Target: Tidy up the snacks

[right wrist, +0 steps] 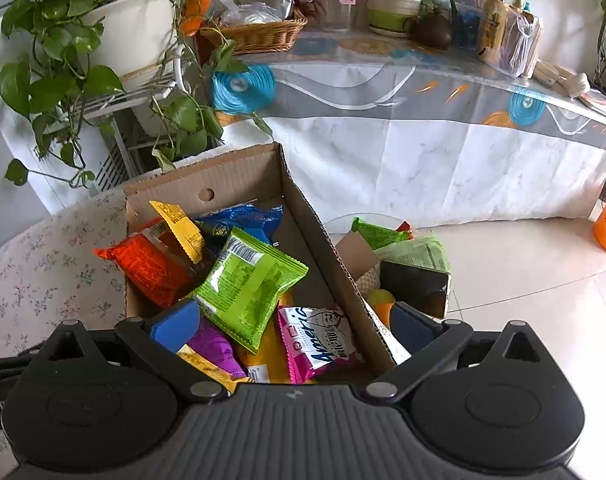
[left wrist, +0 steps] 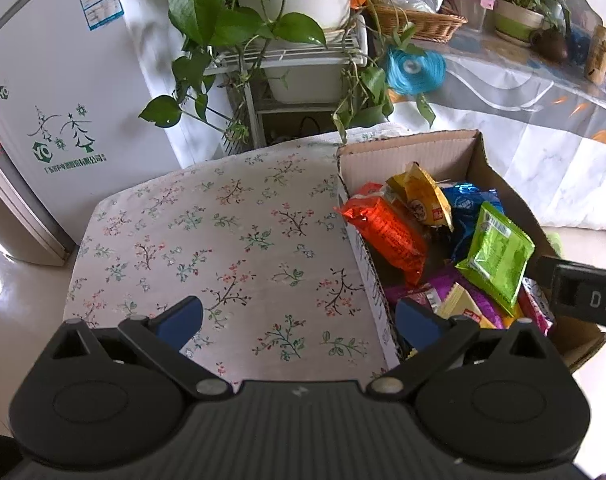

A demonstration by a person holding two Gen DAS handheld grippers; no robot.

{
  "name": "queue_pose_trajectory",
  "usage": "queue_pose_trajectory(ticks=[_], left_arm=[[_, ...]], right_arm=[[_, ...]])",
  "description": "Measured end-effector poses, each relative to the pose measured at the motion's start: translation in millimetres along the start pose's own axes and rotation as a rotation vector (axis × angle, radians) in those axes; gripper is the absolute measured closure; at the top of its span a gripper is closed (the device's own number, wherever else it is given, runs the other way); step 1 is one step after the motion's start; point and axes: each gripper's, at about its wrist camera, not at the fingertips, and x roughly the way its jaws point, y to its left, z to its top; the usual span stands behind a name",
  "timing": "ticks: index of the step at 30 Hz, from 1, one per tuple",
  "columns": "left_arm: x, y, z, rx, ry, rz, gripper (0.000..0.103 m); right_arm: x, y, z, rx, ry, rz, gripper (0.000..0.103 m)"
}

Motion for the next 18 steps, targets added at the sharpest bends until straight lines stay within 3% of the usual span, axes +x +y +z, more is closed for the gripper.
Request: queue_pose_trajectory(ticks=[18], left_arm=[[17,-14,18,0.054,0.048,-0.034,0.001]], right_arm=[[11,-2,8,0.008,0.024,-0.019,0.000]])
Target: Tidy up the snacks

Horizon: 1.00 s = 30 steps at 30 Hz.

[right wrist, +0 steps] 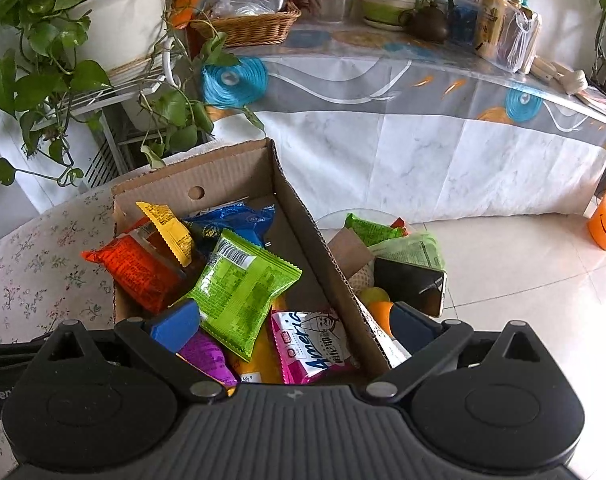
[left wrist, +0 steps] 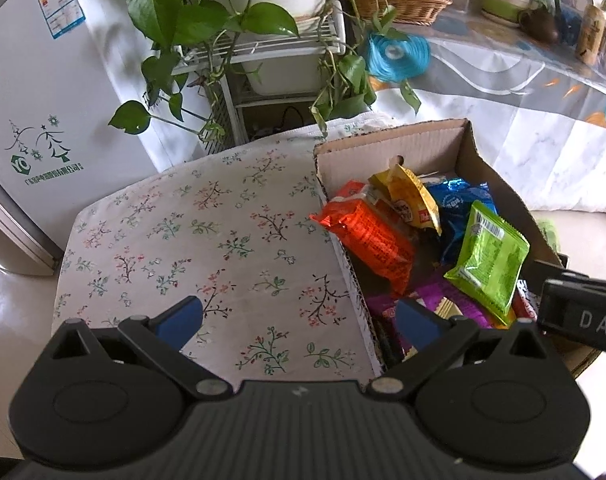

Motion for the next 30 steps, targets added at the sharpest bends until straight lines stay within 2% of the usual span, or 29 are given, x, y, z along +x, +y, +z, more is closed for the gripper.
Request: queue_pose_trajectory(ticks=[30], left_arm=[[9.7,2.4,0.7,0.036,0.028,-0.053,0.001]], right_arm=[[6.4,7.8,3.2,-0.012,0.013,0.018,0.000]])
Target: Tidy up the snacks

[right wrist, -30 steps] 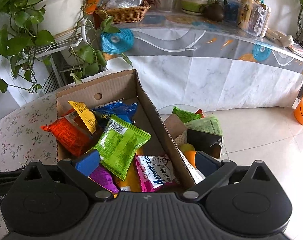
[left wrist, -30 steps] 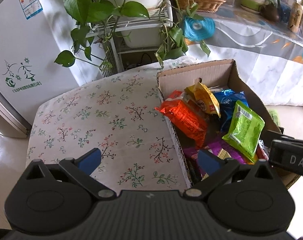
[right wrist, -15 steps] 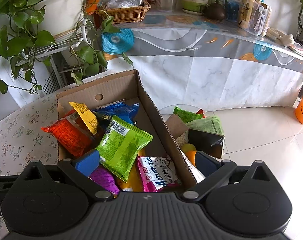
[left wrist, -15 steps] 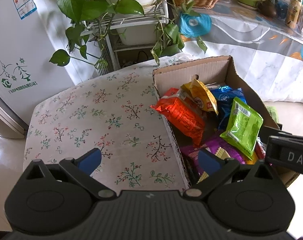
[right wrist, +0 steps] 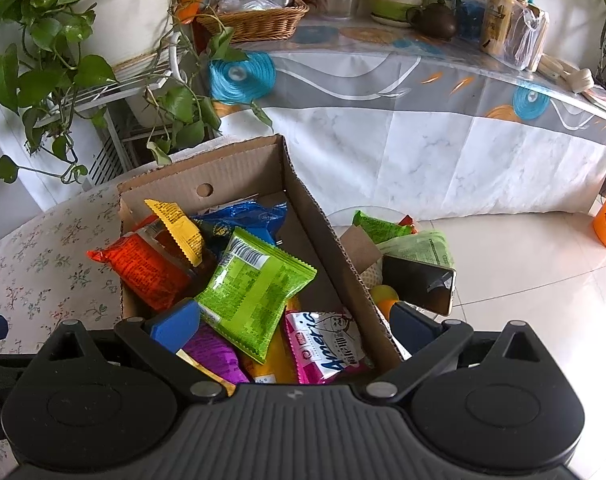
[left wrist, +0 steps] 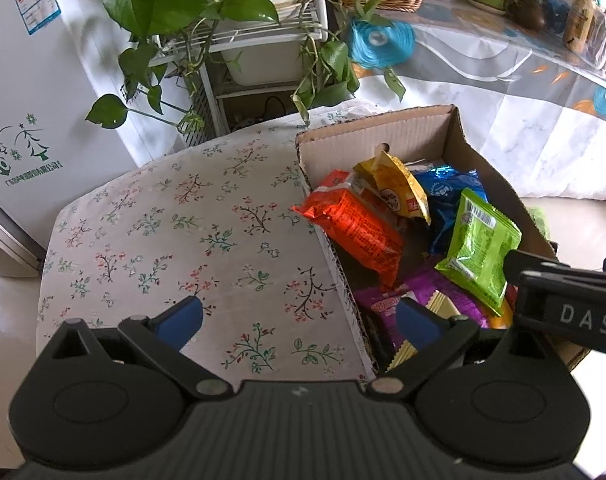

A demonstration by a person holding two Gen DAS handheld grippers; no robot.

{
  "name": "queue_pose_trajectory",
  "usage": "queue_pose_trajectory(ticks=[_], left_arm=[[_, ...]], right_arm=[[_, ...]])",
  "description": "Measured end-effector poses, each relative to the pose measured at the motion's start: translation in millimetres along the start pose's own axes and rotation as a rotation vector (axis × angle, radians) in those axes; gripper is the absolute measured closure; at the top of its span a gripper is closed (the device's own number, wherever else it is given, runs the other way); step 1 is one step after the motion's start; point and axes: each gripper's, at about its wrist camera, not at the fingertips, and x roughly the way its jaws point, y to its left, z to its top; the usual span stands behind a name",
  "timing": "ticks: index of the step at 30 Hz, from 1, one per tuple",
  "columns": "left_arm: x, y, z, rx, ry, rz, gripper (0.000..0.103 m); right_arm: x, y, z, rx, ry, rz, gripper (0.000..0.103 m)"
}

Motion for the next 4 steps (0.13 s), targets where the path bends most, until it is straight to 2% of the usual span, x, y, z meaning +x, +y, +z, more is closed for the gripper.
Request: queue_pose_trajectory(ticks=[4], left_arm=[[1.5,6.5,-2.4,0.007,0.001,0.004,0.001]], right_arm=[[2.4,7.5,-0.8,-0.021,0.008,0.005,0.000]])
